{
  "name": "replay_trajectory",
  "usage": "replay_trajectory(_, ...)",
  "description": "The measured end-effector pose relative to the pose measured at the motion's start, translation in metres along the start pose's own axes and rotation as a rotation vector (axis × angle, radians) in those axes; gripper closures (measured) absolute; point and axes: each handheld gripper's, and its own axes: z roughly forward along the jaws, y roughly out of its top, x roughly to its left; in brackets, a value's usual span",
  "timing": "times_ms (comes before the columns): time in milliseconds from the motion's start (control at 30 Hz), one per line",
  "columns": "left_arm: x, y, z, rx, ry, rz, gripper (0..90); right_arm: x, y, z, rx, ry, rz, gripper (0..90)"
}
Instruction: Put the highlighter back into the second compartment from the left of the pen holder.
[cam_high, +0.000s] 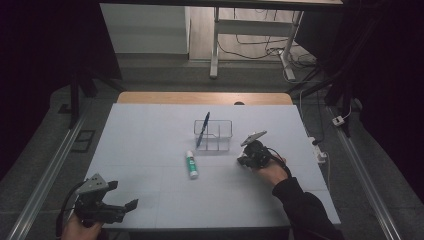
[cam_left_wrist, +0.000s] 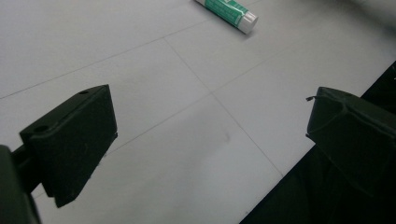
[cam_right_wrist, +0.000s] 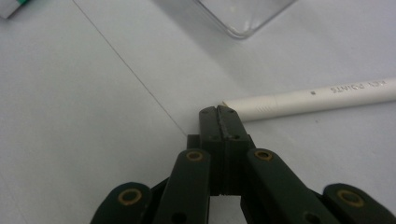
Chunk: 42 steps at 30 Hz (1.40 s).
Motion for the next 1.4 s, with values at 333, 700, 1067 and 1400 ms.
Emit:
replay_trajectory(333,0.0,0.0,0.0,0.002,0.002,-0.001,1.5,-0.003,0.016,0.001,-0.065,-0.01,0.018,89.3)
replay_trajectory(700,0.0,0.0,0.0,-0.001,0.001,-0.001,1.5,-0.009,0.012,0.006,-0.04,-0.027,0.024,89.2)
replay_trajectory(1067,0.0,0.0,0.0,0.0,0.003,0.0,1.5,-0.014,-0.006,-0.007,-0.004,-0.022,0.039,89.1)
replay_trajectory(1400,0.0,0.0,0.0,0.002,0.003,0.0,1.5,-0.019,-0.027,-0.022,0.01,-0.025,0.064,89.0)
